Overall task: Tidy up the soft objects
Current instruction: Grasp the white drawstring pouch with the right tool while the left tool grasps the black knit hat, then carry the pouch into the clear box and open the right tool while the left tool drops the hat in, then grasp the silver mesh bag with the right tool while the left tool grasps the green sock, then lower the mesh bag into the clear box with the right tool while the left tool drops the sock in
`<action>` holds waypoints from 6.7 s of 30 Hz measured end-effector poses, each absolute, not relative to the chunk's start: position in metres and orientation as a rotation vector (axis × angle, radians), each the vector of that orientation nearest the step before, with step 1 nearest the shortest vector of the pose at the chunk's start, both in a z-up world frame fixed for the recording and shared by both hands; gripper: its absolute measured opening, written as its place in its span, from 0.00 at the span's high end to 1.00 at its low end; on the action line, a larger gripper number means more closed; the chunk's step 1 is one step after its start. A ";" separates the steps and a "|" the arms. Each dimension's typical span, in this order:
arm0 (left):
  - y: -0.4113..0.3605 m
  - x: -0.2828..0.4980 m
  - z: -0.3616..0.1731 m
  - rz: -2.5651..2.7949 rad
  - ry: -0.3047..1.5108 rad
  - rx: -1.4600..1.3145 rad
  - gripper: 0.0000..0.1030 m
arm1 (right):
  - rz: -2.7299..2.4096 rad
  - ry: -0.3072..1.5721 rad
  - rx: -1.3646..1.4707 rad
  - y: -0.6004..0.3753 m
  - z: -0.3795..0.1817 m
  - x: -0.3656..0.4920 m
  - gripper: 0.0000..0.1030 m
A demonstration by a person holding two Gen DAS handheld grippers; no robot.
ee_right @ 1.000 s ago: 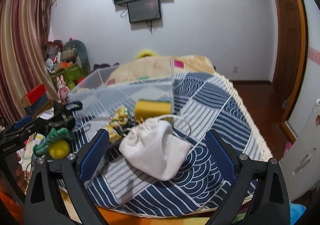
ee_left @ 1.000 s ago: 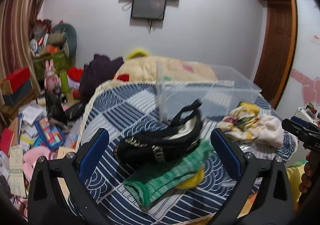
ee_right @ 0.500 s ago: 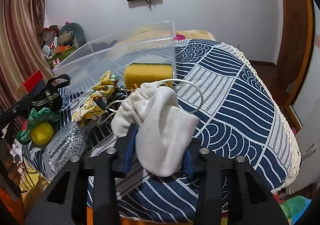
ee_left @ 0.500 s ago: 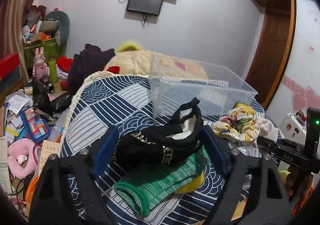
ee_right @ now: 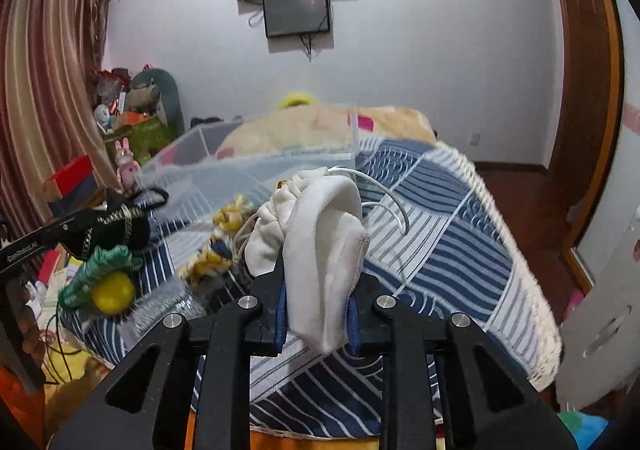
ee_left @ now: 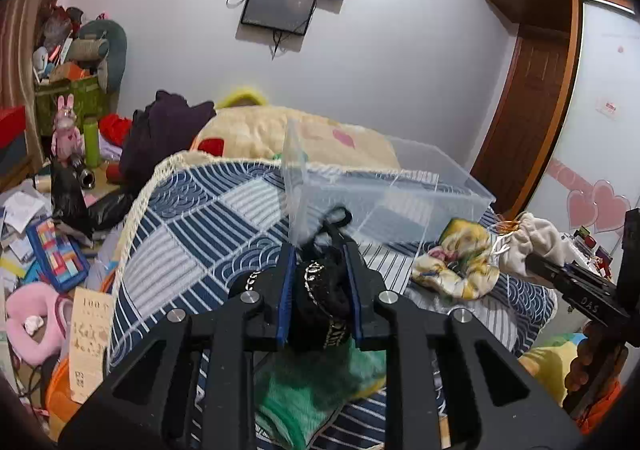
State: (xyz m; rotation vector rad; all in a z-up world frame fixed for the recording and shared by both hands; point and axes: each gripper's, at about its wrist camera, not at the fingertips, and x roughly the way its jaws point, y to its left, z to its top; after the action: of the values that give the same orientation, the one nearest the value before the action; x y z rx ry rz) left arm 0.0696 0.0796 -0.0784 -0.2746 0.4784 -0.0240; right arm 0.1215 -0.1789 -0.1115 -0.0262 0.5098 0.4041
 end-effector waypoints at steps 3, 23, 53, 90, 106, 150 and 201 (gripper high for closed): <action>0.080 0.071 -0.066 -0.035 0.449 -0.267 0.79 | 0.399 0.478 -0.026 -0.180 -0.100 0.120 0.80; 0.065 0.116 0.007 -0.049 0.365 -0.152 0.82 | 0.448 0.394 -0.051 -0.161 -0.067 0.143 0.80; 0.044 0.235 -0.046 -0.071 0.644 -0.093 0.71 | 0.534 0.727 -0.192 -0.094 -0.105 0.257 0.78; 0.052 0.063 -0.046 -0.012 0.559 -0.063 0.02 | 0.547 0.534 -0.122 -0.121 -0.088 0.131 0.19; 0.058 0.066 -0.106 -0.047 0.677 -0.212 0.35 | 0.604 0.722 -0.071 -0.108 -0.156 0.121 0.20; 0.064 0.109 -0.008 -0.098 0.419 -0.185 0.86 | 0.554 0.431 -0.101 -0.120 -0.059 0.159 0.83; 0.020 0.195 -0.044 -0.190 0.657 -0.061 0.44 | 0.526 0.537 -0.197 -0.102 -0.071 0.209 0.66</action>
State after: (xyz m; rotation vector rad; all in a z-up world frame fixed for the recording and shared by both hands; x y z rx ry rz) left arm 0.1950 0.0201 -0.0437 -0.0611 0.6572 -0.1903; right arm 0.2089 -0.1024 -0.0711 -0.1969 0.5371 0.5262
